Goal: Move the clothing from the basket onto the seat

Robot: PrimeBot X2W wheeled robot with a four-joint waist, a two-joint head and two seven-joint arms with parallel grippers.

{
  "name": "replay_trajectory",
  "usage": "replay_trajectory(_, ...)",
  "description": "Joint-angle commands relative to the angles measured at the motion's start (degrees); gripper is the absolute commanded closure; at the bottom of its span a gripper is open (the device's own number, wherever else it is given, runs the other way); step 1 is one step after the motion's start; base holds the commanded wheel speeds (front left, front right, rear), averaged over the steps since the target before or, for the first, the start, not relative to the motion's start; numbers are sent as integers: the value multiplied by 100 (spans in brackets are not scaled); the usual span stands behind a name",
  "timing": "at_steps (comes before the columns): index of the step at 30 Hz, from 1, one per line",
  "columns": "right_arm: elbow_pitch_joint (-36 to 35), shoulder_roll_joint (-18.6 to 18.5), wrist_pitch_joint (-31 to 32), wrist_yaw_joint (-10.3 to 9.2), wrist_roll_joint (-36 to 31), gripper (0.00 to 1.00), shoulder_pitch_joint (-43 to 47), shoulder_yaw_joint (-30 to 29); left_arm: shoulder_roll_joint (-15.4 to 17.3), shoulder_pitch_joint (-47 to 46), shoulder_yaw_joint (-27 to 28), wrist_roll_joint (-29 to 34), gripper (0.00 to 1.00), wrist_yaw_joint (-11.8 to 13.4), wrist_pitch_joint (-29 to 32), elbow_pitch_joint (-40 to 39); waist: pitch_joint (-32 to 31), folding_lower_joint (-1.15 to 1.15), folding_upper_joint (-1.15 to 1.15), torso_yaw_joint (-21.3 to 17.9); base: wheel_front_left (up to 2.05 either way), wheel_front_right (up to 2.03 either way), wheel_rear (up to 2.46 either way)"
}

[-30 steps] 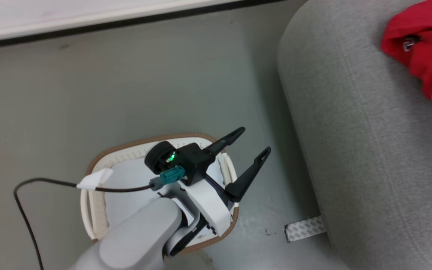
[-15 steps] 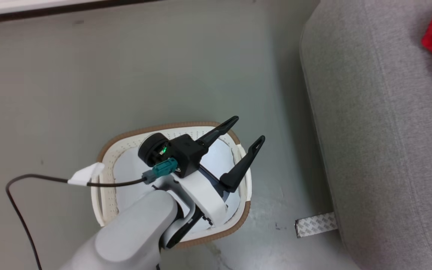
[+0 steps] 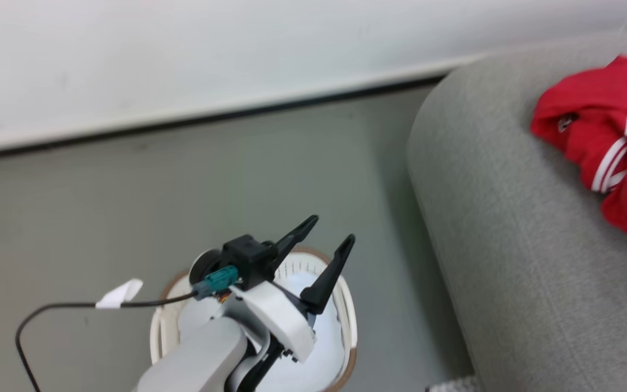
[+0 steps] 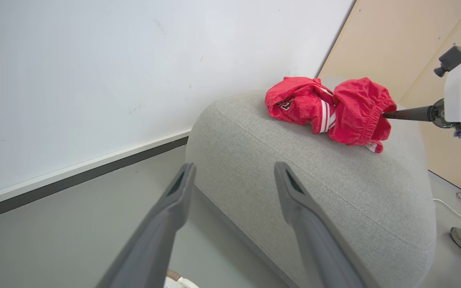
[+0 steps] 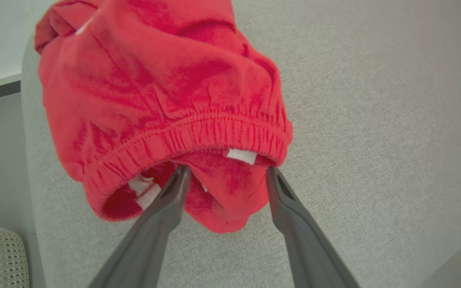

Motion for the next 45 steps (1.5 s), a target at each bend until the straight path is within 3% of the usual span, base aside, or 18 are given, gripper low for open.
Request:
replay_trajectory(1, -53, -80, 1, -13, 49, 0, 101, 19, 4, 113, 25, -36, 0, 30, -20, 13, -503, 1, 0, -43, 0, 0, 0)
replay_trajectory(11, -1680, -489, -302, -13, 640, 0, 855, 161, 159, 672, 857, -218, 0, 442, -62, 4, -1435, 1, 0, 224, 0, 0, 0)
replay_trajectory(19, -2903, -327, -1510, -13, 302, 0, 1466, -178, 314, 1229, 2064, 154, 0, 781, -61, -367, -1647, 1, 0, 675, 0, 0, 0)
replay_trajectory(25, -3490, 313, -2528, -13, -401, 0, 2232, -777, 298, 1769, 2810, 361, 0, 785, -63, -437, -1709, 1, 0, 968, 0, 0, 0)
replay_trajectory(28, -3705, 870, -2815, -13, -852, 0, 2661, -1175, 176, 2086, 3237, 464, 0, 714, -62, -515, -1719, 1, 0, 1076, 0, 0, 0)
replay_trajectory(36, -4207, 2201, -2979, -13, -1664, 0, 3650, -1539, -260, 2803, 4138, 934, 0, 403, -63, -440, -1688, 1, 0, 1175, 0, 0, 0)
replay_trajectory(45, -4358, 2846, -2981, -13, -2281, 0, 4106, -1636, -838, 3254, 4839, 1744, 0, -65, -63, -385, -1632, 1, 0, 1130, 0, 0, 0)
